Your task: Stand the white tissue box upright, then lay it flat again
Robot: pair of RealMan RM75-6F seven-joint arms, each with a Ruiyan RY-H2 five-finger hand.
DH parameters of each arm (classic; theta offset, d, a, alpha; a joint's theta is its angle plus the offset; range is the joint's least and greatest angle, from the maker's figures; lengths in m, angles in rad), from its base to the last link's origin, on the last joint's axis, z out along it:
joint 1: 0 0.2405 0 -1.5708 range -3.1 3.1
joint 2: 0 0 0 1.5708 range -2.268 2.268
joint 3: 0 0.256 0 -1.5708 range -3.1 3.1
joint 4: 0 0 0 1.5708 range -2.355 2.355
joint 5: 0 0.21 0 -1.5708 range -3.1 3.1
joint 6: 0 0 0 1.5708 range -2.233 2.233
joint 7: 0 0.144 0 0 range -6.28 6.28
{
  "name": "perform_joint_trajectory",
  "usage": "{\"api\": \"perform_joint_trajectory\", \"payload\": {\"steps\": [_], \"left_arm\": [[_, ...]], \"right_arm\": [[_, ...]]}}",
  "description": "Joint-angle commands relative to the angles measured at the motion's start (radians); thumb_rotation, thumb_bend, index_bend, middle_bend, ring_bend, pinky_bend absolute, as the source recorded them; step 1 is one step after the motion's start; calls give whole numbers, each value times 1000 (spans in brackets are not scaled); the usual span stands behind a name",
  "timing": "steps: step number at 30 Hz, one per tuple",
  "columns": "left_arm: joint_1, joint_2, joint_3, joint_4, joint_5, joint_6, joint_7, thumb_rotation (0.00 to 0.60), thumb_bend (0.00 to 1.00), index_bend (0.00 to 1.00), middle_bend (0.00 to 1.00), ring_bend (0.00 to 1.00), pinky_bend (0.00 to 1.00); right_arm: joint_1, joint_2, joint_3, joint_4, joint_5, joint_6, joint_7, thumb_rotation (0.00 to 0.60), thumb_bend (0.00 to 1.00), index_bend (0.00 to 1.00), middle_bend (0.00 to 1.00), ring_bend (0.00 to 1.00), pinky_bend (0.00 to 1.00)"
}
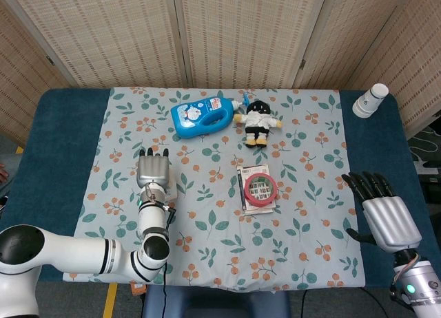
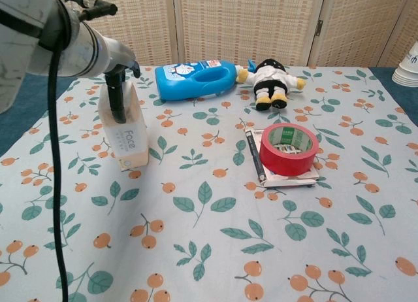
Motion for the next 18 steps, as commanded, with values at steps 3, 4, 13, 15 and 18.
{"api": "perform_joint_trajectory", "payload": {"steps": [3, 4, 13, 15, 18], "left_arm": [[8, -7, 12, 7, 25, 5, 4, 600, 246, 223, 368, 138, 99], [9, -7, 15, 6, 33, 7, 5, 600, 249, 240, 380, 148, 100], [21, 0, 7, -15, 65, 18, 4, 600, 254, 341, 464, 212, 111], [25, 6, -1, -27, 79, 19, -7, 600, 256, 357, 479, 223, 115], [40, 21, -21, -61, 117, 17, -54, 600, 257, 377, 501, 240, 123]], "right_arm": [[1, -1, 0, 1, 3, -1, -1, 600, 112, 72, 59, 0, 28], [2, -2, 0, 1, 3, -2, -1, 600, 111, 72, 59, 0, 28], [1, -1, -1, -1, 1, 0, -2, 600, 111, 72, 59, 0, 28], [2, -1, -2, -1, 1, -1, -2, 600, 112, 72, 59, 0, 28], [3, -3, -2, 0, 2, -3, -3, 600, 111, 72, 59, 0, 29]]}}
